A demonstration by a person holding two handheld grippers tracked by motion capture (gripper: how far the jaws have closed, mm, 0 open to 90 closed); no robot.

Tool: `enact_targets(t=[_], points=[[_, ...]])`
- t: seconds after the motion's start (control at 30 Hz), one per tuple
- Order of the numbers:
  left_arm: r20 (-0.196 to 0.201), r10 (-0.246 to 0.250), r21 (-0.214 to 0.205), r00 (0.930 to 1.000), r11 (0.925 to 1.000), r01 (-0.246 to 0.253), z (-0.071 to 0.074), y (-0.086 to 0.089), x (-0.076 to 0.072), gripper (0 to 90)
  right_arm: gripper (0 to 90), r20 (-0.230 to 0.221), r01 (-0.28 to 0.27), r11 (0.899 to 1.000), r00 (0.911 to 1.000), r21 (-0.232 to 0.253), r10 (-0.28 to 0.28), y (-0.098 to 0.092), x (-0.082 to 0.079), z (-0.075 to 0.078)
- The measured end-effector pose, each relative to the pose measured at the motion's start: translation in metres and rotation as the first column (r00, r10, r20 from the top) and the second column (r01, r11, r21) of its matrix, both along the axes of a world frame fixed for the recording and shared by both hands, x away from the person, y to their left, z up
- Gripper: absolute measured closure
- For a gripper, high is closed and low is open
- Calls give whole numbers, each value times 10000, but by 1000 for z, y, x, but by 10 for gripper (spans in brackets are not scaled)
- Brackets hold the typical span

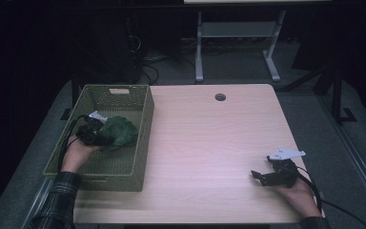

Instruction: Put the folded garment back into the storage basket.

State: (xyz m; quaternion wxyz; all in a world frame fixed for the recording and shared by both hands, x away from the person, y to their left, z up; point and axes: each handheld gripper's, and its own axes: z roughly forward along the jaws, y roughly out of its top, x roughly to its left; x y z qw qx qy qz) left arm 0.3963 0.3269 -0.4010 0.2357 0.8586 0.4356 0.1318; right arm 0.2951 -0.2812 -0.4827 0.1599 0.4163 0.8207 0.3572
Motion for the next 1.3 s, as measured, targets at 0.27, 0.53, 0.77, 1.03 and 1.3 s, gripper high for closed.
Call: enact_targets(t=[0.27,0.53,0.77,1.03,1.3], points=[[-215,230,-216,9995,9995,-235,-4,0,2,442,104,2,5,10000,10000,2,-5,0,0,0],[133,328,-462,9994,9984,-322,0,4,0,174,104,4,-3,10000,10000,-6,4,0,0,0],[288,416,-481,9987,9980,-401,5,9,-4,136,104,1,1,10000,10000,2,-1,0,0,0],[587,449,-681,9973,9968,-409,18,5,-3,130,104,0,0,10000,10000,2,0,0,0,0],[1066,-132,-972,9942,9950,236,38,-21,-11,131,104,3,3,10000,10000,1,-3,0,0,0]])
